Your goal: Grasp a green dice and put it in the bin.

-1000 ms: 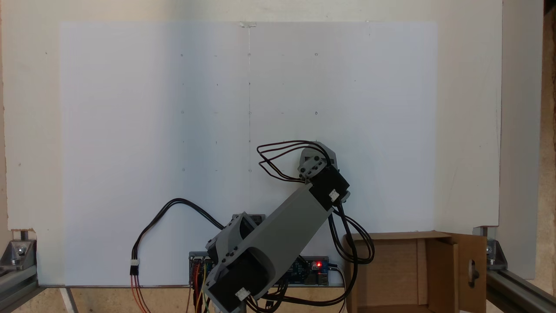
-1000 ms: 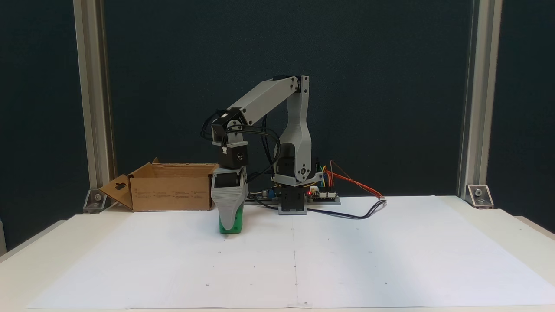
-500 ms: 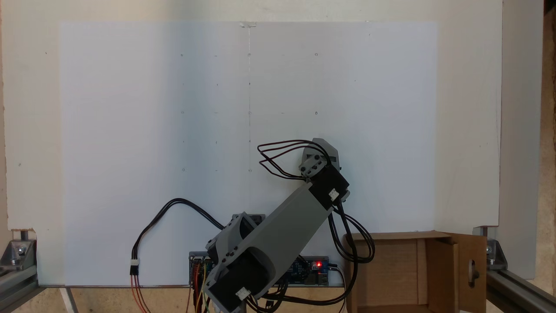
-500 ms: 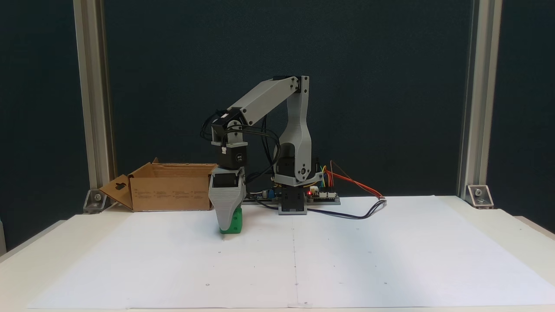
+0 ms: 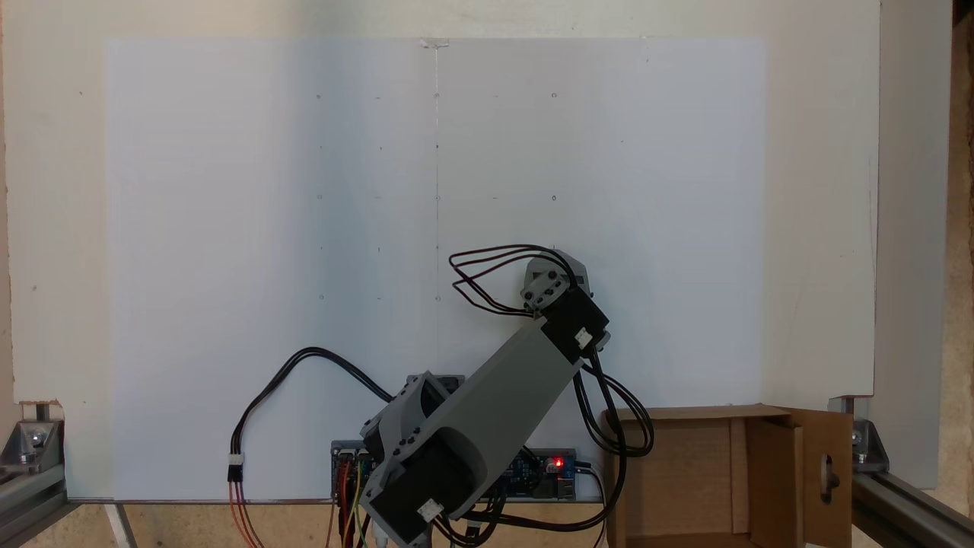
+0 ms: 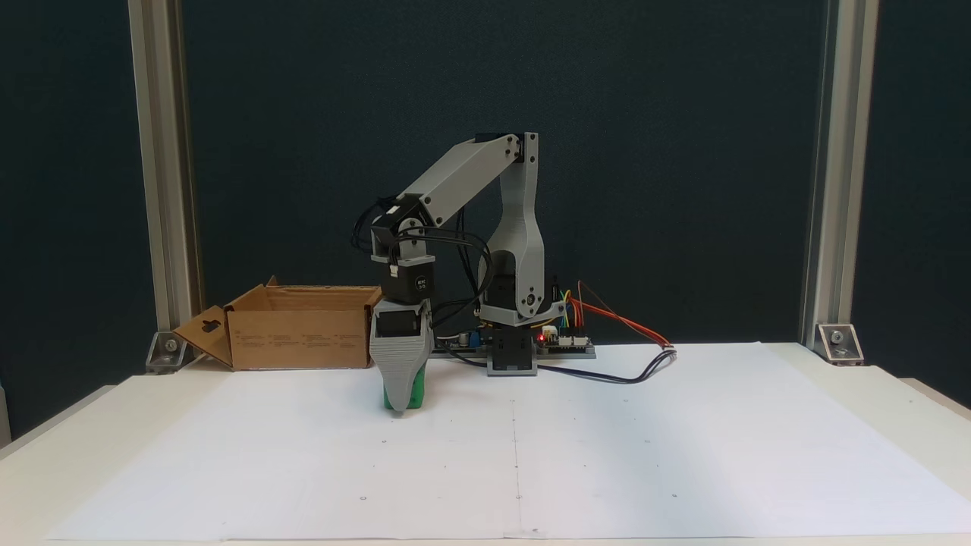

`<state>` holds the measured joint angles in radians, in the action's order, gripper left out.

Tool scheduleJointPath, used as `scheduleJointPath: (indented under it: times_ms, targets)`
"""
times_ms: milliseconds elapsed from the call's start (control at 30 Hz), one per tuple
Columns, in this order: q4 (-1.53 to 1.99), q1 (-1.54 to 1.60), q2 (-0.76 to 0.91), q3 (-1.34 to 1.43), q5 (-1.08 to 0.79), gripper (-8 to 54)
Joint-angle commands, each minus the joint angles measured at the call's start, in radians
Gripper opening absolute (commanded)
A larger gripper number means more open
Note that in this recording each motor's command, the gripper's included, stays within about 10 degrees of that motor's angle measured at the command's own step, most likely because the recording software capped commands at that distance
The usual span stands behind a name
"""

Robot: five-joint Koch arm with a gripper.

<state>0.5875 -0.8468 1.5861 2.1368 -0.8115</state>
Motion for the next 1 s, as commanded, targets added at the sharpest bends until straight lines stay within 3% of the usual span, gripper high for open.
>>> scheduleJointPath:
  times_ms: [0, 400, 600, 967]
  targets:
    - [-0.012, 0.0, 0.005, -0.018, 0.051, 36.4]
    - [-0.055, -0.006, 0.003, -0.012, 0.051, 34.9]
    - [-0.057, -0.008, 0.005, -0.002, 0.051, 31.2]
    - [-0.086, -0.015, 0.008, 0.021, 0.052, 12.2]
